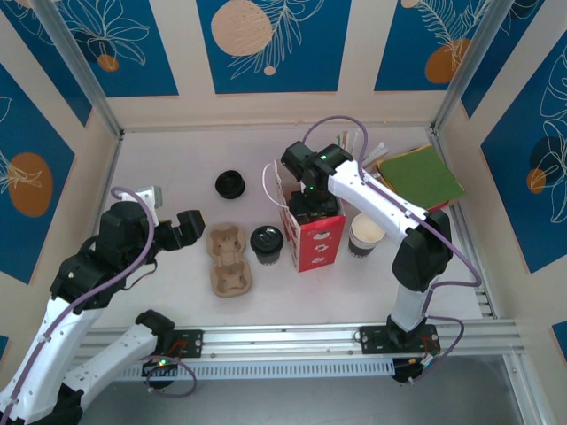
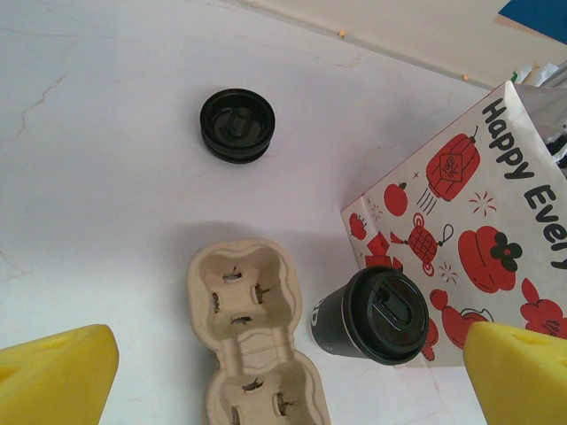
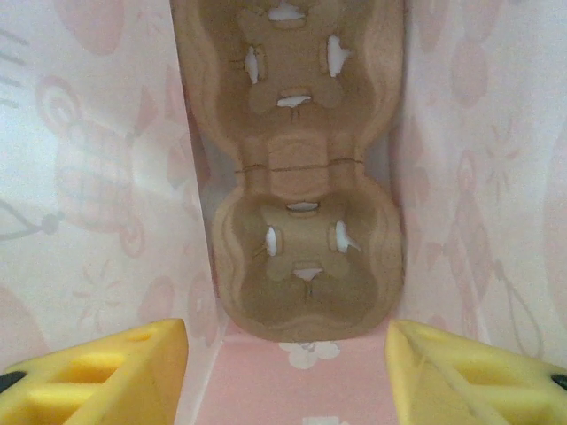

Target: Pack the takeout coffee

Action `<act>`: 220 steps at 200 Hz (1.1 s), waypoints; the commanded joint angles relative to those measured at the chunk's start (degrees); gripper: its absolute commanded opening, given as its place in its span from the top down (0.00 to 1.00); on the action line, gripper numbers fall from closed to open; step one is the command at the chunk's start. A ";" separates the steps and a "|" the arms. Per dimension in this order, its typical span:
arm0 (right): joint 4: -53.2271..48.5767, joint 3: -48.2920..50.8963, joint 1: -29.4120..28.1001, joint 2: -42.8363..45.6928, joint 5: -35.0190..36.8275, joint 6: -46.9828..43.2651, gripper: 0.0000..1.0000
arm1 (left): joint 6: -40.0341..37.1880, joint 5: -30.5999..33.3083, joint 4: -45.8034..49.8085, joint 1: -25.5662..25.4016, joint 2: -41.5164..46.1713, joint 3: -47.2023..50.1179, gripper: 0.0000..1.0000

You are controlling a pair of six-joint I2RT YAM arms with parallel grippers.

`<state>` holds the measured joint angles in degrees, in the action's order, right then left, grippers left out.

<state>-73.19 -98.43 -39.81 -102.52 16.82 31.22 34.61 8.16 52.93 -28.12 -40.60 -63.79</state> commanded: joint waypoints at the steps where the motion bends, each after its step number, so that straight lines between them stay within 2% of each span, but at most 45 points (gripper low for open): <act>1: -0.46 -2.09 -0.41 2.32 1.24 1.04 0.40 | 0.81 -0.83 0.03 0.50 0.34 0.61 0.00; 25: -0.38 -2.85 -0.46 2.91 1.95 0.95 0.43 | 0.71 -1.63 -0.44 0.52 0.30 0.84 0.00; 220: -0.64 -6.92 -0.62 5.75 3.95 2.09 0.43 | -1.09 -6.13 -2.64 0.51 -1.76 0.75 0.00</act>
<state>-72.90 -102.96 -40.07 -99.44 19.62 32.08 34.37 3.88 52.05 -28.12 -42.13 -63.13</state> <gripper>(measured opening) 0.572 0.998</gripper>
